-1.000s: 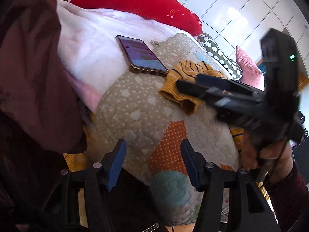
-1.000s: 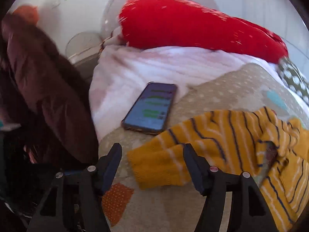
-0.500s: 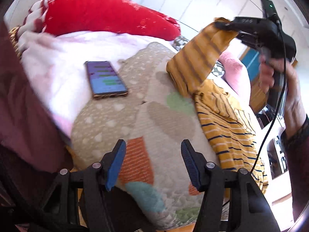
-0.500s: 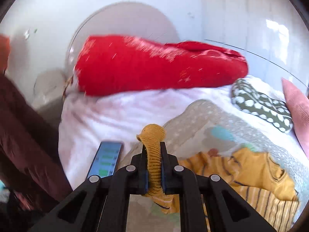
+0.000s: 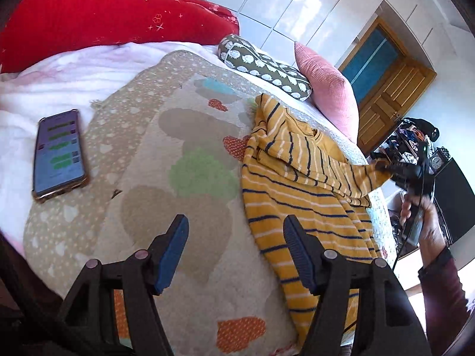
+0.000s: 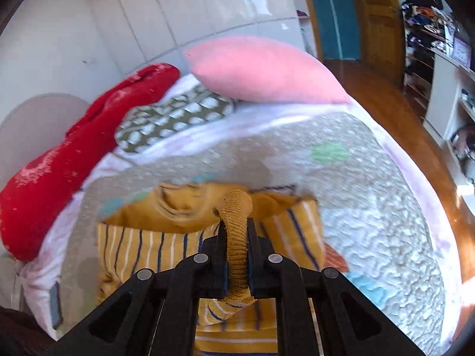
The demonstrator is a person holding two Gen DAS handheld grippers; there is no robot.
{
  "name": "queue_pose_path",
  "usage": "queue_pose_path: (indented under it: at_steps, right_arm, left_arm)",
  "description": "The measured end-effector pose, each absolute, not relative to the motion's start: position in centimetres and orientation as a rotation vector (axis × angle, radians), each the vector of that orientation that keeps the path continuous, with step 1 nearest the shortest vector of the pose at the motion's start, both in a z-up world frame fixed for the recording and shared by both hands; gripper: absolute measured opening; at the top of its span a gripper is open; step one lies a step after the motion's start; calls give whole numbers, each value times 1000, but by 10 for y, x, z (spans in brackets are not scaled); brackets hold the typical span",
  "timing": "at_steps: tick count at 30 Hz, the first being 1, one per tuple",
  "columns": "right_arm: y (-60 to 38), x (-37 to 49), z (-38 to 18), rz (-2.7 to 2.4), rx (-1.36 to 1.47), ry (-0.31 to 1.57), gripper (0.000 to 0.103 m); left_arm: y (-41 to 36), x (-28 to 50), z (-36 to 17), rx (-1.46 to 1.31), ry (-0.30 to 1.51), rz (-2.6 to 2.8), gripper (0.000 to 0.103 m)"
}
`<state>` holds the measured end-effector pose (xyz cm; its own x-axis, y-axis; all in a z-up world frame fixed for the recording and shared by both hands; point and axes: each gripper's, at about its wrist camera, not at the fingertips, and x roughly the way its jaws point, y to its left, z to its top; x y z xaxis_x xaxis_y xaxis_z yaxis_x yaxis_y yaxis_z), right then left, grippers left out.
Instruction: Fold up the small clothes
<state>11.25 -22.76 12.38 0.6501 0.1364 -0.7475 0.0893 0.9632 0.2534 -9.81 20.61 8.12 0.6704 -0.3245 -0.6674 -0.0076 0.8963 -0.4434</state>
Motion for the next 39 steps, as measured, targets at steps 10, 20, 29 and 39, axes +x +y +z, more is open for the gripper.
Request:
queue_pose_path:
  at_steps: [10,20,29,39]
  right_arm:
    - [-306,43,74,-15,437,871,42]
    - [-338,18,65,1,484,854,47]
    - [-306,49,56,105,475,826,57]
    - [-279,95,41,-68,231,946,6]
  left_arm:
    - [144,76,49,-226,984,-210,69]
    - [124,152,37,-105,1082,-134,14]
    - [199,130,39,-227,1050,-7,33]
    - [148,97,26,-175,1072,-101,61]
